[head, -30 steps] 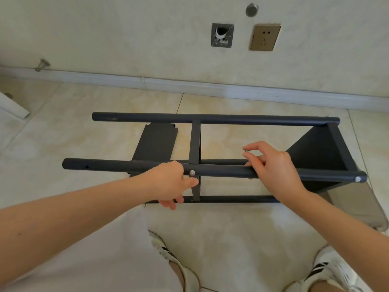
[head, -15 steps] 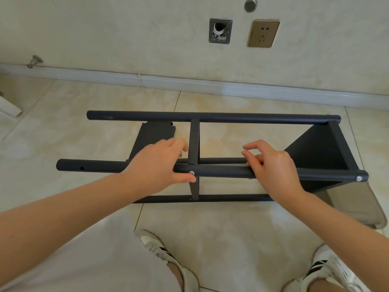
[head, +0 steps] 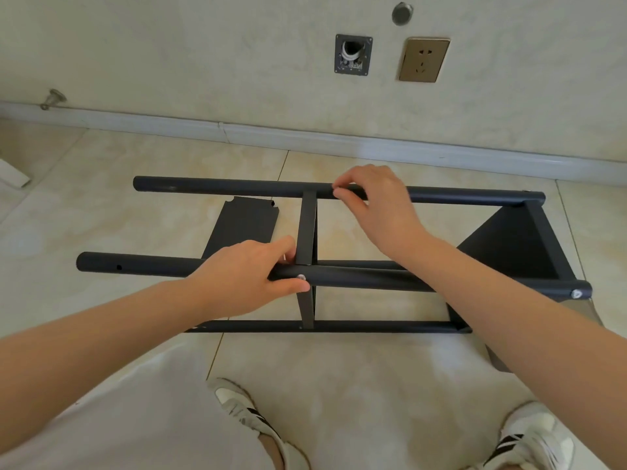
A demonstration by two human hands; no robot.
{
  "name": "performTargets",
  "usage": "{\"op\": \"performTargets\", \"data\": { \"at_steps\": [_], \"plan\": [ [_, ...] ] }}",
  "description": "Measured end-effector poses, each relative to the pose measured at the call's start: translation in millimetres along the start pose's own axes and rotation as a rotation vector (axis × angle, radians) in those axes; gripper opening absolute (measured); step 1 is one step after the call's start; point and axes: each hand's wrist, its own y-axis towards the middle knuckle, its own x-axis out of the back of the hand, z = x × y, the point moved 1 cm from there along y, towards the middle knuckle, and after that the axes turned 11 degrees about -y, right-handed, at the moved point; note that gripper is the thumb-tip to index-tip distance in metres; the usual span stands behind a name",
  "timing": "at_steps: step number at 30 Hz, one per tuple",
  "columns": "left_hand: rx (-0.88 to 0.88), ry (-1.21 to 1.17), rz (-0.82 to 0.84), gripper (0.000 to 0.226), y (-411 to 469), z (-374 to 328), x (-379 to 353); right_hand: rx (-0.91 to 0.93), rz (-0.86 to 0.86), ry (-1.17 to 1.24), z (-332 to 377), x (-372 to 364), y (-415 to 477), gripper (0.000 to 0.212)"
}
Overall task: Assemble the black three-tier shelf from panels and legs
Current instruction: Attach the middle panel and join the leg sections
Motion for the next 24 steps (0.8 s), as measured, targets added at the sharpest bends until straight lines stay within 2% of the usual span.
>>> {"op": "performTargets", "data": {
  "at_steps": [6,10,15,20,24],
  "plan": [
    [-0.006,-0.086,0.066,0.031,3.0,-3.6,7.7,0.018,0.122,0.098,7.8,-23.5,30.5,0.017],
    [0.004,-0.109,0.156,0.032,3.4,-4.9,9.9,0.060,0.167,0.098,12.3,-26.8,35.8,0.016],
    [-0.021,-0.070,0.182,0.032,-3.0,-2.2,9.0,0.081,0.171,0.107,15.0,-27.4,34.0,0.012],
    [-0.118,0.108,0.111,0.036,-13.4,5.0,0.6,0.120,0.177,0.104,20.5,-27.0,22.7,0.011],
    [-0.187,0.085,0.046,0.037,-19.9,13.8,-6.4,0.132,0.164,0.133,25.4,-24.2,13.0,0.013]
  ]
}}
